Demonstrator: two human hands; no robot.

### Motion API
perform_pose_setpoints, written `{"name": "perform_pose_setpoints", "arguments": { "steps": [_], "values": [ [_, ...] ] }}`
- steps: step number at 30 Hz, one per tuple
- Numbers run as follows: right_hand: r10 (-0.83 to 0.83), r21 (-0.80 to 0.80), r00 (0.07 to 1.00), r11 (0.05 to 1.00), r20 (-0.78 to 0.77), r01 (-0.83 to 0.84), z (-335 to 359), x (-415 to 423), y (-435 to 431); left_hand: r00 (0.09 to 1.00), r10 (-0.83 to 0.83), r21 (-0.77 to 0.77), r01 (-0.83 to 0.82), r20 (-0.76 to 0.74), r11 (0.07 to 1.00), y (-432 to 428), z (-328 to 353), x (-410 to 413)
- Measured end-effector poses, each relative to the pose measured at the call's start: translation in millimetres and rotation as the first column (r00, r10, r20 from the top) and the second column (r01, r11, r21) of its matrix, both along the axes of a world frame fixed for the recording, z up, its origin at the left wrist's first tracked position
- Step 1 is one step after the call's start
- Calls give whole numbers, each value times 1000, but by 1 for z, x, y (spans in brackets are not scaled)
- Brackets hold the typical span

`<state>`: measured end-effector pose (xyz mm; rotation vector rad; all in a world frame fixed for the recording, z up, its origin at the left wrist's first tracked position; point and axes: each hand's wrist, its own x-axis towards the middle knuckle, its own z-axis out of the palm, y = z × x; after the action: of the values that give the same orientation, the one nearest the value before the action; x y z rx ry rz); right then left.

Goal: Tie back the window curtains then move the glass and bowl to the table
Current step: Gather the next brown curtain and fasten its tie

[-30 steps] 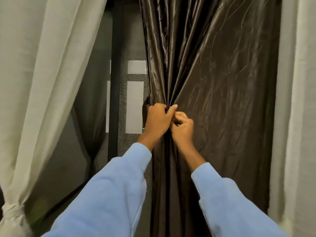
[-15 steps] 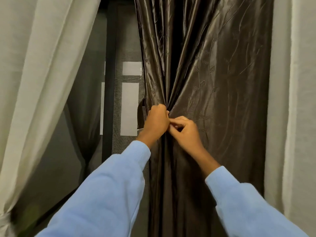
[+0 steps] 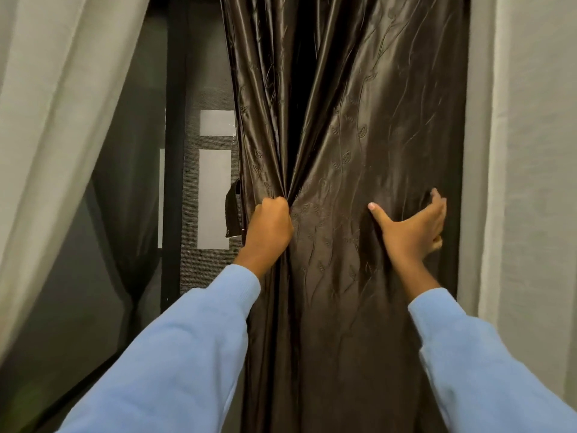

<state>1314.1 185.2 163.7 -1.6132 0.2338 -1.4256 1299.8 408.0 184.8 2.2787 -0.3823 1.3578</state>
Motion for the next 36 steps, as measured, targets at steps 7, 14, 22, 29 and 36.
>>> {"name": "perform_pose_setpoints", "arguments": {
  "steps": [7,14,22,29,36],
  "values": [
    [217,153,973,962,80,-227,-6,4,-20,999,52,79,-51,-15,996,-10,0,-11],
    [282,-122,915,959,290,-256,-7,-5,7,956,295,255,-287,7,924,-30,3,-31],
    [440,-276,821,893,364,-356,16,-28,65,915,402,305,-389,22,869,-36,3,-43],
    [463,-172,617,865,637,-471,12,-58,59,904,426,367,-413,49,834,-31,5,-37],
    [482,-666,839,715,251,-212,8,-38,61,912,407,371,-398,57,839,-32,5,-30]
  ]
}}
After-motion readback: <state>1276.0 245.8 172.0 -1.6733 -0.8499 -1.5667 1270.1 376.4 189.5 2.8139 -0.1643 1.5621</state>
